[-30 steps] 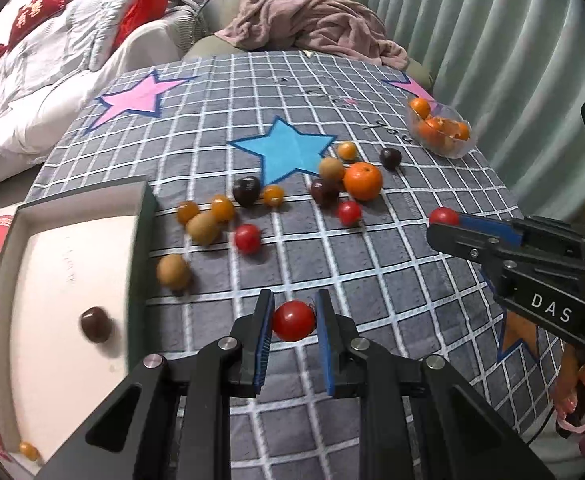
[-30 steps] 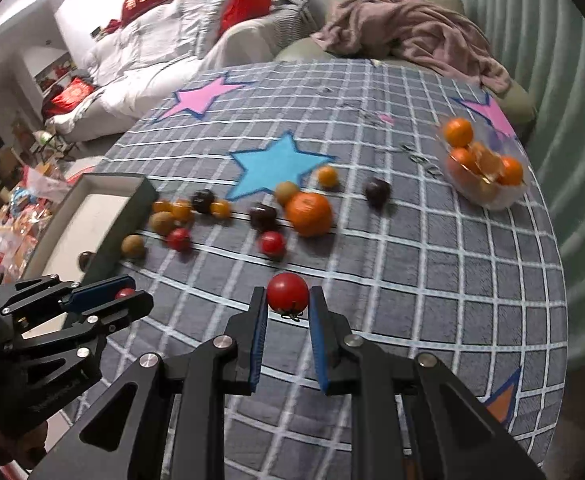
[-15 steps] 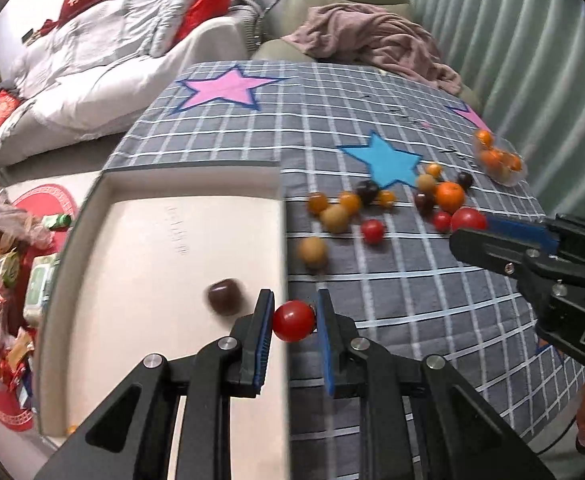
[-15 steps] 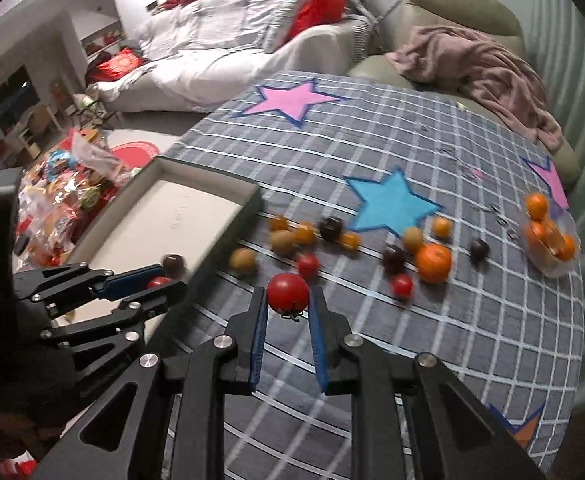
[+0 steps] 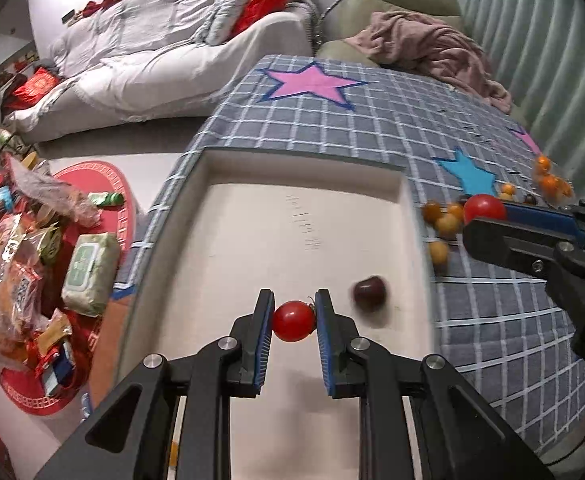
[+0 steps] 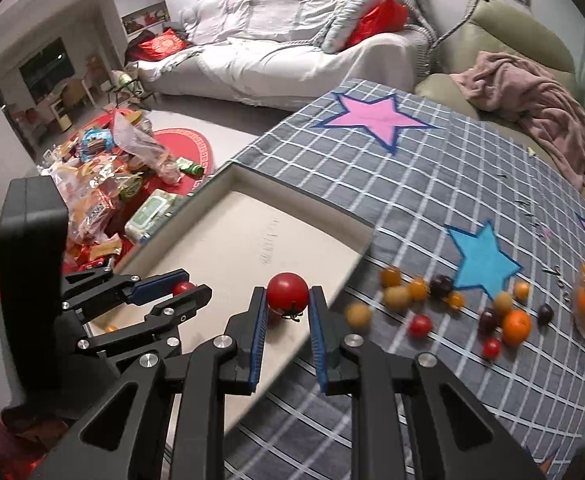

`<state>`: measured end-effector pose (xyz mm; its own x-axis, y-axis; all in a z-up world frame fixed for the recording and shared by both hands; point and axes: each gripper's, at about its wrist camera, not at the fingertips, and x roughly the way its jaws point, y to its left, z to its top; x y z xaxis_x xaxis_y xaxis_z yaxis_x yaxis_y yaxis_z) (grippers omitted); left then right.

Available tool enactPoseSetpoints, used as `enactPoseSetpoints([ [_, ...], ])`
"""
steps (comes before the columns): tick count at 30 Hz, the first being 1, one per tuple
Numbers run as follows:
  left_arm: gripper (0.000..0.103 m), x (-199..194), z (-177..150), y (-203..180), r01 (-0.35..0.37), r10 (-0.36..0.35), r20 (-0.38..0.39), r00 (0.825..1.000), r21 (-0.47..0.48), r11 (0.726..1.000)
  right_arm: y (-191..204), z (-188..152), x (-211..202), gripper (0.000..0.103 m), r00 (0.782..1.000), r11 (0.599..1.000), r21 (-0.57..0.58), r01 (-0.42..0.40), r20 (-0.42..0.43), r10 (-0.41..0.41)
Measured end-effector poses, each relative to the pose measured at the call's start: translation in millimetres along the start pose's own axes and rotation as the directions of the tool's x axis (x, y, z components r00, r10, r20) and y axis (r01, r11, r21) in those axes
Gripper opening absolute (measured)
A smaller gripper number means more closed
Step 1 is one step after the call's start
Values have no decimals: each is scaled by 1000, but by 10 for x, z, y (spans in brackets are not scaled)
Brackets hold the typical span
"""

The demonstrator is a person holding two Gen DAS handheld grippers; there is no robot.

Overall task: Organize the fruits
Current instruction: 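Carry both red cherry tomatoes with both tools over the tray, then open the left tool to drop its tomato while the right tool releases its tomato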

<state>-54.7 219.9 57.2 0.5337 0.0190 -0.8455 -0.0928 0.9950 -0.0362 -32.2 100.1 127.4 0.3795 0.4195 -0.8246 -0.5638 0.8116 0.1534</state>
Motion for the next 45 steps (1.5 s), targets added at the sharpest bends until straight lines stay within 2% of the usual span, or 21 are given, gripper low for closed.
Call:
enactPoseSetpoints([
  [9,22,210,108,240,-56,56,-33,998,8,998,55,321,343,22,999,998,52,-24,-37,26],
  [18,22,562,72,235,-81,82,-123,989,13,997,-7,199,892,22,991,996,93,5,-136,8],
  [24,22,560,51,164,-111,116,-107,987,51,993,-37,102,1077,22,984,996,82,34,-177,-19],
  [30,23,551,33,202,-116,117,-92,989,20,993,-33,71,1130,23,980,997,70,39,-197,-24],
  [32,23,549,23,202,-117,119,-88,989,22,993,-46,61,1128,28,980,996,78,34,-198,-18],
  [33,26,546,16,197,-121,123,-85,989,26,992,-53,55,1124,42,980,996,84,28,-199,-11],
  [34,33,545,13,193,-129,131,-83,988,30,991,-53,52,1112,58,981,996,86,21,-194,-4],
  [35,66,542,11,188,-138,140,-81,987,34,990,-47,54,1090,63,983,996,84,9,-185,6],
  [36,94,536,8,186,-147,149,-77,986,34,989,-35,56,1085,64,983,997,81,10,-185,5],
  [38,95,469,-13,180,-167,168,-32,985,25,986,-17,56,1061,70,983,997,73,13,-182,1],
  [39,95,457,-16,167,-163,164,-31,986,31,986,-13,57,1045,72,984,997,74,2,-176,12],
  [41,95,442,-27,148,-154,155,-39,987,41,987,-1,65,1000,84,986,997,75,-7,-164,19],
  [45,95,396,-38,151,-160,161,-34,986,37,986,-23,86,868,95,992,997,72,2,-128,7],
])
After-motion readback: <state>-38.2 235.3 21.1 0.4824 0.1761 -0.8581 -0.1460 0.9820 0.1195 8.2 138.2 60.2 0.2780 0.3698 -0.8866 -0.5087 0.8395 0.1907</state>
